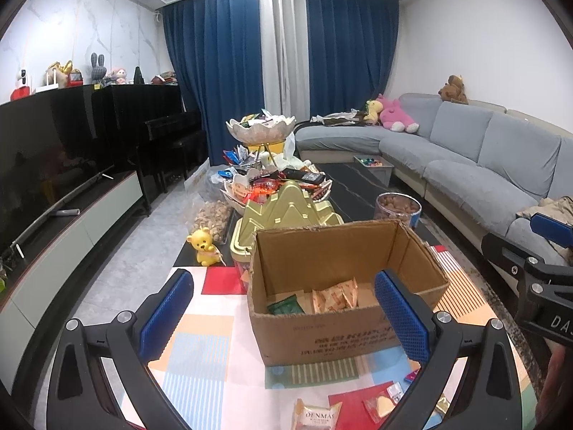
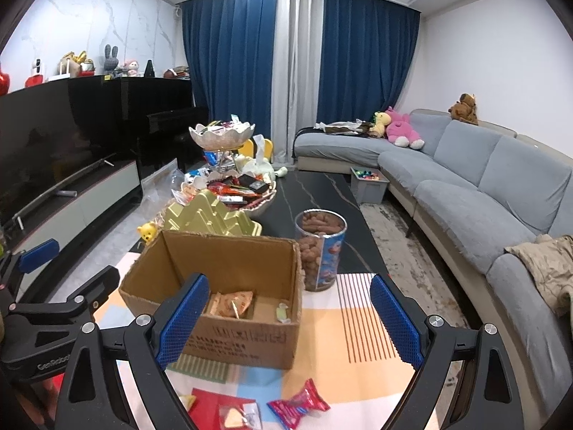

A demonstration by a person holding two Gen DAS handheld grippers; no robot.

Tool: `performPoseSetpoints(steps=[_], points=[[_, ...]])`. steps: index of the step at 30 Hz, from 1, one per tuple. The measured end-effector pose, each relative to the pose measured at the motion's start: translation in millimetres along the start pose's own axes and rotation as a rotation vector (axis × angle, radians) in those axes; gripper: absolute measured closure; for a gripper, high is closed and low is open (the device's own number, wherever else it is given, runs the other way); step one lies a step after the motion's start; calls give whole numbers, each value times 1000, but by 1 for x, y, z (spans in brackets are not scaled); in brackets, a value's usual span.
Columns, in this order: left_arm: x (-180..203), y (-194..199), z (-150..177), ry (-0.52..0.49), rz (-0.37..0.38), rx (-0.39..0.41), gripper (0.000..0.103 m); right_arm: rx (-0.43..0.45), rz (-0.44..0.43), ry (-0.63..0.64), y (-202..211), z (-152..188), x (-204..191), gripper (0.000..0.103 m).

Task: Organize snacks
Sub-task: 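Withdraw both open tools from the box toward the remaining snacks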

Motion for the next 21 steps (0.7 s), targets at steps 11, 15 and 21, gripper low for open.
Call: performPoseSetpoints(steps=[11, 15, 21], points=[[25, 7, 25, -68, 68, -24, 0, -30, 29, -56, 19, 31, 15, 11], [31, 4, 34, -99, 95, -38, 0, -45, 50, -69, 23, 44, 19, 11], [41, -2, 51, -160, 151, -68, 0, -81, 73, -88, 19, 62, 23, 11]])
Point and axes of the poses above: each gripper's, at about its wrist camera, not at the fingertips, and y roughly against the way its jaws point, x to its right, z to its underside, the point moved 1 cm from there along -y, roughly the way its jaws point, and after that the axes turned 6 degrees about -x, right-handed, at the moved point
